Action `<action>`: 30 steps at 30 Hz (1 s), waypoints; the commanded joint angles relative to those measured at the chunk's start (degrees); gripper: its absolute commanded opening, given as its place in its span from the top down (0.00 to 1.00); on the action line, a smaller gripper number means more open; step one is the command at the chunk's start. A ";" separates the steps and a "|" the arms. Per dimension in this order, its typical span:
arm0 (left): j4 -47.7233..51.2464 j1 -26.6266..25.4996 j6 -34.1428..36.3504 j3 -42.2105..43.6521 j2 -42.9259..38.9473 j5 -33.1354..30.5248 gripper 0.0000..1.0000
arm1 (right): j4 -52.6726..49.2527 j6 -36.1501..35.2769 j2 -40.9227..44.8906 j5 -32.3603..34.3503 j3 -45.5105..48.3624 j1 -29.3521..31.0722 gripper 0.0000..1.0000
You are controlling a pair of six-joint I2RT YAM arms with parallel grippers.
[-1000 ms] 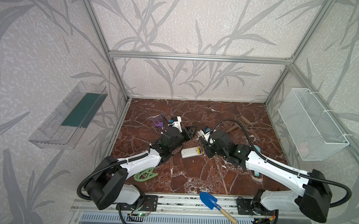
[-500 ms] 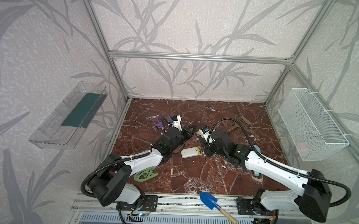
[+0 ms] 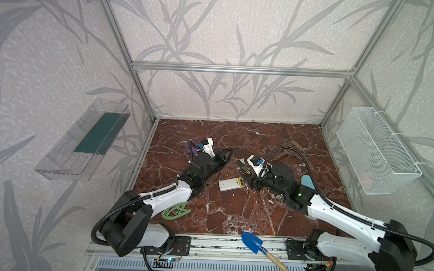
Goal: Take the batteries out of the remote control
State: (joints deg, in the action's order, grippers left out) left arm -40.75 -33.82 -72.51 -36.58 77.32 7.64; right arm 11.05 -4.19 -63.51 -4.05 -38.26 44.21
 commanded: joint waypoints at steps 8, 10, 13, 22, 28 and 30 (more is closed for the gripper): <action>-0.07 1.77 -9.04 -0.84 -2.12 3.00 1.00 | 31.83 -1.70 4.16 -10.79 14.59 -6.15 0.27; -0.35 1.76 -9.40 -0.79 -2.13 3.00 1.00 | 35.65 -1.53 3.63 -12.78 15.71 -6.41 0.27; -1.51 1.88 -9.75 -0.94 -1.79 3.60 1.00 | 35.80 -0.83 2.66 -14.28 15.12 -6.41 0.28; -3.95 1.85 -9.73 -0.48 -0.77 4.93 1.00 | 35.80 2.99 -3.20 -13.70 11.13 -6.41 0.33; -4.40 1.83 -9.82 -0.34 -0.60 4.91 1.00 | 37.28 5.01 -5.86 -13.11 10.36 -6.41 0.37; -4.41 1.88 -9.84 -0.33 -0.59 4.93 1.00 | 37.69 5.43 -6.51 -13.24 10.15 -6.37 0.38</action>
State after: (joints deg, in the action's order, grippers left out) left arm -42.24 -32.16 -81.03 -36.58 77.12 11.75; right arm 45.45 -0.30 -69.36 -17.02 -26.30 38.02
